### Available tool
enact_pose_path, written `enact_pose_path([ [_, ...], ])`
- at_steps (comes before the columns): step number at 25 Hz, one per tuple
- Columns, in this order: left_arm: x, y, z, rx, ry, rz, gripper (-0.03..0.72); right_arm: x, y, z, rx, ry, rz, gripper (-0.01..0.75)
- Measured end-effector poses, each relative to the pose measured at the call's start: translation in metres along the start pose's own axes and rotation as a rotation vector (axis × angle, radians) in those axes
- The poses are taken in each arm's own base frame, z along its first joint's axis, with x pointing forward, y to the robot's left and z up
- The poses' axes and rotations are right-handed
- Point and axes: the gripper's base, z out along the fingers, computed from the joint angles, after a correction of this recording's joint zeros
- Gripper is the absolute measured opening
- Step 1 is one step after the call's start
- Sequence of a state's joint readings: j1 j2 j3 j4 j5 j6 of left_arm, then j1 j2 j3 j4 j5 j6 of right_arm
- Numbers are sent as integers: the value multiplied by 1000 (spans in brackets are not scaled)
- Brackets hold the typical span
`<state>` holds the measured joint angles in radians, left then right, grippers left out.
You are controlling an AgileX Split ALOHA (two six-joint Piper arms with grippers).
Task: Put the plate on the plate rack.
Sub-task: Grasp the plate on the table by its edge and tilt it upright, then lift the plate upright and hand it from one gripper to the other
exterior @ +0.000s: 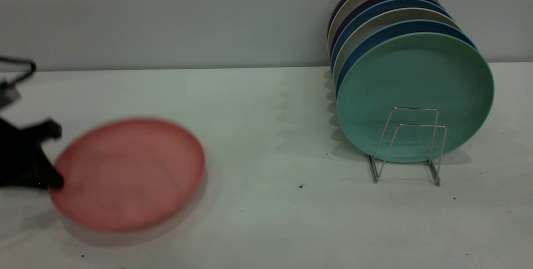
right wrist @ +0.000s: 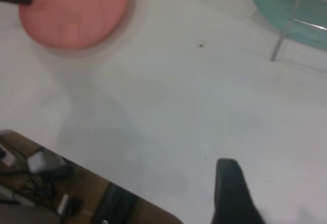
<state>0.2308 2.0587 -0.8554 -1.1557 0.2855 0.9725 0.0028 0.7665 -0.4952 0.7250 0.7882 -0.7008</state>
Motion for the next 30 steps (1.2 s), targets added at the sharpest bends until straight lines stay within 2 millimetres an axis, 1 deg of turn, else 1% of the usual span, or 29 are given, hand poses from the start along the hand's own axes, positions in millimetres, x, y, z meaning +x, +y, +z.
enact_pose_path([
  [3, -12, -13, -23, 17, -85, 110, 11, -2, 2, 1, -27, -14, 35, 465],
  [5, -16, -24, -33, 30, -130, 193, 11, -4, 2, 4, -54, -17, 55, 465],
  [10, -21, -50, -45, 71, -221, 418, 11, -9, 1, 19, -136, 2, 95, 465],
  [14, -22, -69, -50, 158, -297, 562, 11, -12, -4, 32, -174, 15, 118, 465],
  [19, -26, -83, -59, 276, -396, 593, 11, -17, -11, 46, -187, -3, 136, 465],
  [24, -26, -86, -61, 300, -406, 620, 11, -22, -16, 58, -207, -43, 149, 465],
  [30, -25, -89, -62, 339, -412, 649, 11, -23, -22, 70, -215, -45, 149, 465],
])
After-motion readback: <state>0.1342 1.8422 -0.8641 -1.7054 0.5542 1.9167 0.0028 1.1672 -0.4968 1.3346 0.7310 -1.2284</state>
